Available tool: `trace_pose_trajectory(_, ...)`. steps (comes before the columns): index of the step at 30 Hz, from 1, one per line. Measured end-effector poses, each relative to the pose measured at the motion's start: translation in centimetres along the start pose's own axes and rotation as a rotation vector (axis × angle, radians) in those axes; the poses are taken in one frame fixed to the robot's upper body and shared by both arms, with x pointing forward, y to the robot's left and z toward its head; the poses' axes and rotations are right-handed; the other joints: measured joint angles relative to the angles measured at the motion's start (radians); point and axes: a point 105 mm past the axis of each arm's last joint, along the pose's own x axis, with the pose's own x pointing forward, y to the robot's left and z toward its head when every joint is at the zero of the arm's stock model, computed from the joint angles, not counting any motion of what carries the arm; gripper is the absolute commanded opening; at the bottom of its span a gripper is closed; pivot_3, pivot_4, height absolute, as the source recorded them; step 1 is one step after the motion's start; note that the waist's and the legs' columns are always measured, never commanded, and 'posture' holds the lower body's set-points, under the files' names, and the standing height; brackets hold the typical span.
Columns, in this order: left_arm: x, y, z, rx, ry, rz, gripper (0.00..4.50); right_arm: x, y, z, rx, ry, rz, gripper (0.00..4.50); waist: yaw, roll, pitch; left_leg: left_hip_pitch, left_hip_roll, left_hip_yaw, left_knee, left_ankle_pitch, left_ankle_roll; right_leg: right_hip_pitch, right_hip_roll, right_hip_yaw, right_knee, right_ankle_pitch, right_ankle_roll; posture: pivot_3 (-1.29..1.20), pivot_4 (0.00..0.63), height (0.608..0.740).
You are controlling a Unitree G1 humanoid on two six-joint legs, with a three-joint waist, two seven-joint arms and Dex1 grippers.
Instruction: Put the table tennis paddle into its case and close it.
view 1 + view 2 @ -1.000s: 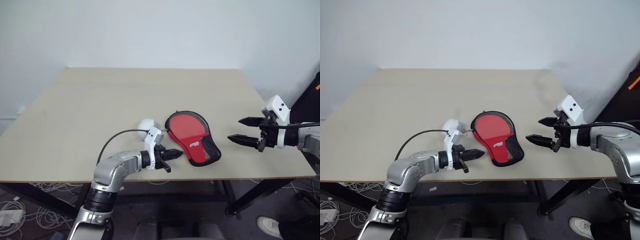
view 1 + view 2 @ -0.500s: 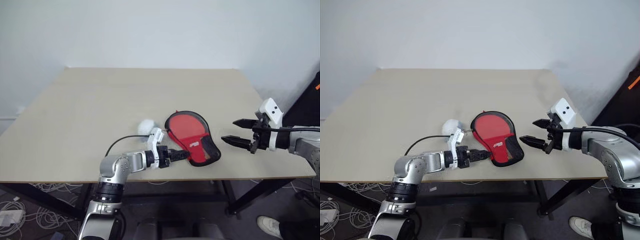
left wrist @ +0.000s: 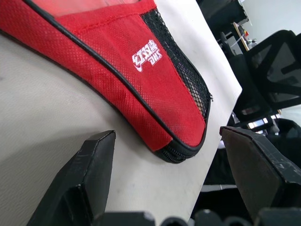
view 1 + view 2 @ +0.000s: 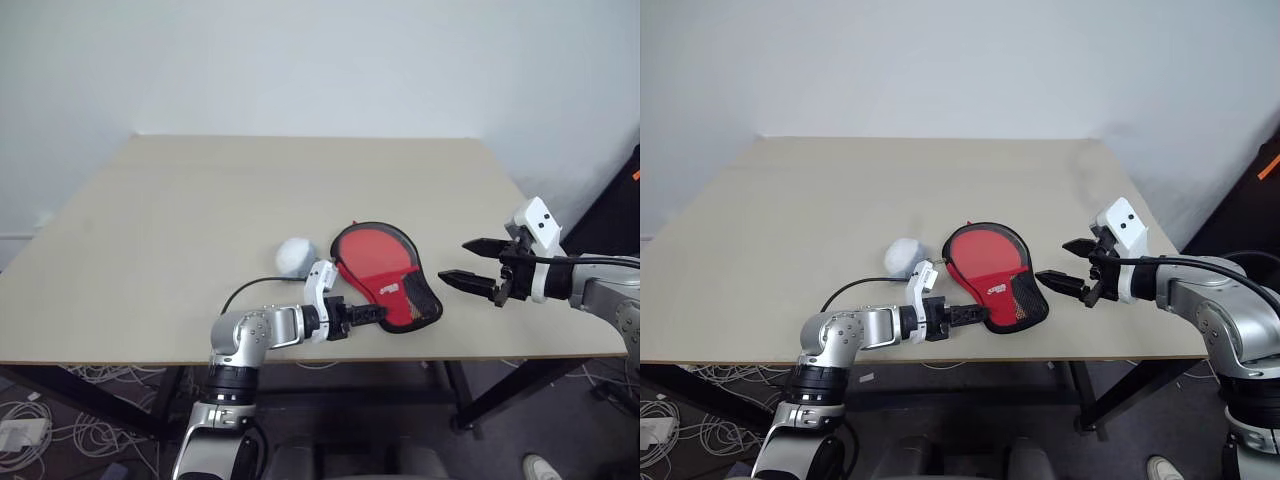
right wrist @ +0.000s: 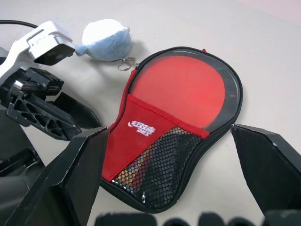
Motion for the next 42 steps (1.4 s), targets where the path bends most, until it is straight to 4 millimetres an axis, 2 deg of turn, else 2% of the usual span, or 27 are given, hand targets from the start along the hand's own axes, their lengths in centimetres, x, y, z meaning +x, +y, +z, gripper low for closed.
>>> trace_pose_trajectory(5,1.4,-0.3,0.6,-0.054,-0.015,0.02,3.75,0.3,0.2,0.0,0.009,-0.011,-0.004,4.5,0.002,0.0,0.0,0.0,0.0,0.0,0.0,0.0,0.0,0.0,0.0,0.0,0.0,0.0,0.0,0.0,0.0,0.74)
trace_pose_trajectory(12,2.2,-0.2,1.2,-0.129,-0.03,0.054,3.75,0.4,0.4,0.2,0.005,-0.02,0.002,4.5,0.003,0.0,0.0,0.0,0.0,0.0,0.0,0.0,0.0,0.0,0.0,0.0,0.0,0.0,0.0,0.0,0.0,0.74)
trace_pose_trajectory(22,2.1,0.2,1.5,-0.176,-0.011,0.117,3.75,0.5,0.5,0.5,0.002,-0.028,0.005,4.5,0.001,0.0,0.0,0.002,0.0,0.0,0.0,0.0,0.0,0.002,0.0,0.0,0.0,0.0,0.0,0.0,0.0,0.74)
trace_pose_trajectory(25,1.6,0.8,1.4,-0.178,0.013,0.151,2.87,0.6,0.5,0.8,-0.004,-0.033,0.006,4.5,-0.004,0.0,0.0,0.003,0.0,-0.001,-0.001,0.0,0.0,0.002,0.0,0.0,0.0,0.0,0.0,0.0,0.0,0.74)
trace_pose_trajectory(32,0.2,2.1,0.7,-0.184,0.077,0.211,0.26,0.7,0.5,1.0,-0.007,-0.041,0.002,4.5,-0.004,0.0,0.0,0.003,0.0,0.0,-0.001,0.0,0.0,0.002,0.0,0.0,0.0,0.0,0.0,0.0,0.0,0.74)
trace_pose_trajectory(33,0.1,2.2,0.6,-0.183,0.084,0.217,0.01,0.7,0.5,1.0,-0.007,-0.043,0.004,4.5,-0.003,0.0,0.0,0.003,0.0,-0.001,-0.001,0.0,0.0,0.002,0.0,0.0,0.0,0.0,0.0,0.0,0.0,0.74)
trace_pose_trajectory(42,-0.1,2.4,0.5,-0.152,0.104,0.218,0.01,1.0,0.7,1.1,0.011,-0.052,0.011,4.5,-0.003,0.0,0.0,0.003,0.0,0.0,-0.001,0.0,0.0,0.002,0.0,0.0,0.0,0.0,0.0,0.0,0.0,0.74)
